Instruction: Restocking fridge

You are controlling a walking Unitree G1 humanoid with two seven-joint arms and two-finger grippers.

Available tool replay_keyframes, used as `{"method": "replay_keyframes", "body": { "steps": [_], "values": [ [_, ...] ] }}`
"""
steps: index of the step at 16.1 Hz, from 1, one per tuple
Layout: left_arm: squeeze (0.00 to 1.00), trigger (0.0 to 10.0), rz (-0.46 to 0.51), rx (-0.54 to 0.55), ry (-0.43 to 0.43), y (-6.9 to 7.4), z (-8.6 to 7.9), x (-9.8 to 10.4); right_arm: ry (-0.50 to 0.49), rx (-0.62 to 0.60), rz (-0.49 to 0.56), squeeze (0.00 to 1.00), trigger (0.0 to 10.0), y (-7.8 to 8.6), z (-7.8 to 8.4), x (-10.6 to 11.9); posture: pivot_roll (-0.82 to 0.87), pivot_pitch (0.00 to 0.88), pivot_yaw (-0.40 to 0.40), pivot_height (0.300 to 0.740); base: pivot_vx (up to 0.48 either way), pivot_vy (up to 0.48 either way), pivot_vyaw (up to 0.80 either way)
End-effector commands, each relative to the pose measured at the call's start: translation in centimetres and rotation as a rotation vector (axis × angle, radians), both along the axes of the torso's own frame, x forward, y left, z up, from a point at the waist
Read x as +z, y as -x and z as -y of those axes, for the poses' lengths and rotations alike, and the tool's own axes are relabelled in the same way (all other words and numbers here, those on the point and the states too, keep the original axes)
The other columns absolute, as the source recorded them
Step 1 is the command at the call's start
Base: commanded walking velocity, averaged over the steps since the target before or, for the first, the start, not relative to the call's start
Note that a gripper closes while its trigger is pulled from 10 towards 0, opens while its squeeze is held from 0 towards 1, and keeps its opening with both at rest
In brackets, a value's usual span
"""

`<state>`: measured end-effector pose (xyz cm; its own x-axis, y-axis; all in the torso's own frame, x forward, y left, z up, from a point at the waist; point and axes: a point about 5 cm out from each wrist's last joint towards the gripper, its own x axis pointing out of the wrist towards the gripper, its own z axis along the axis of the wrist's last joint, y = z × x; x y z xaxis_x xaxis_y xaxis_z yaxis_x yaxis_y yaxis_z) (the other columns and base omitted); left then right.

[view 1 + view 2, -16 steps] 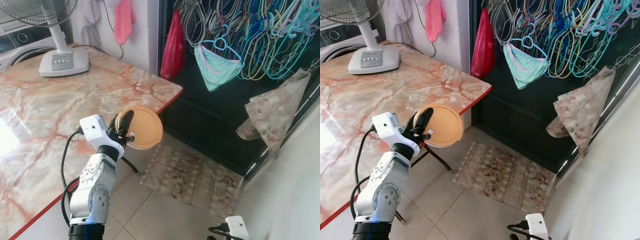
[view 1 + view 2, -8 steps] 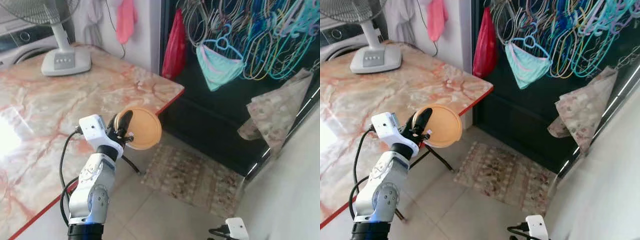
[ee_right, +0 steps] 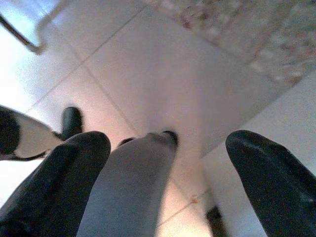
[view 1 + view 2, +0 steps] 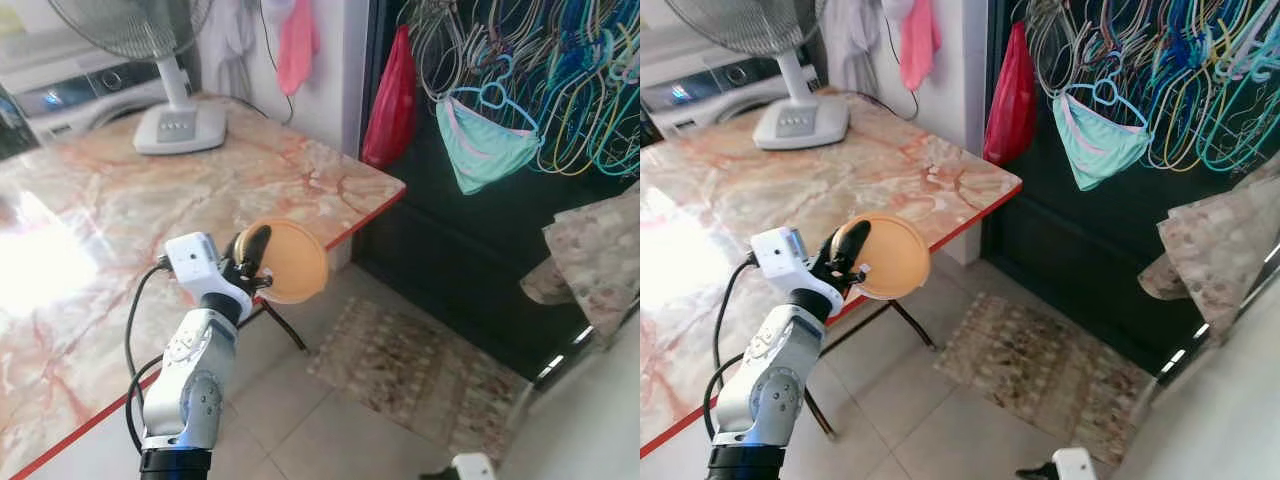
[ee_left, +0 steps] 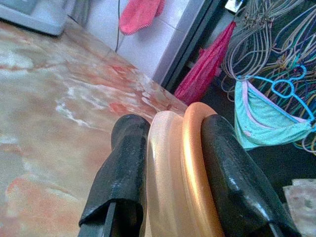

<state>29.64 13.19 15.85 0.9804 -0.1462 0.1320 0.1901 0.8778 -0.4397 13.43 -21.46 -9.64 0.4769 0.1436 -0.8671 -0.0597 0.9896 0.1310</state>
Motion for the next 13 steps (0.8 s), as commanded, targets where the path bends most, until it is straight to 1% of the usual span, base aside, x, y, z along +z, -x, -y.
{"method": "replay_keyframes", "body": {
  "steps": [1,7,11,13],
  "values": [
    [0.00,10.0,0.017,0.009,-0.010,-0.04,-0.21,0.52,0.012,-0.005,0.035,0.00,10.0,-0.84,0.42,0.41,-0.04,0.006,-0.007,0.740,0.000,0.259,0.00],
    [0.00,10.0,0.015,0.008,-0.011,0.00,-0.18,0.54,0.011,-0.005,0.034,0.00,10.0,-0.78,0.43,0.39,-0.04,0.008,-0.006,0.740,0.000,0.261,0.00],
    [0.00,10.0,0.011,0.008,-0.012,-0.01,-0.21,0.49,0.015,-0.009,0.036,0.00,10.0,-0.81,0.44,0.40,-0.04,0.008,-0.005,0.740,0.000,0.000,0.00],
    [0.00,10.0,0.009,0.006,-0.009,-0.02,-0.22,0.47,0.019,-0.010,0.037,0.00,10.0,-0.82,0.45,0.40,-0.04,0.008,-0.004,0.740,0.000,0.262,0.00]
  ]
}}
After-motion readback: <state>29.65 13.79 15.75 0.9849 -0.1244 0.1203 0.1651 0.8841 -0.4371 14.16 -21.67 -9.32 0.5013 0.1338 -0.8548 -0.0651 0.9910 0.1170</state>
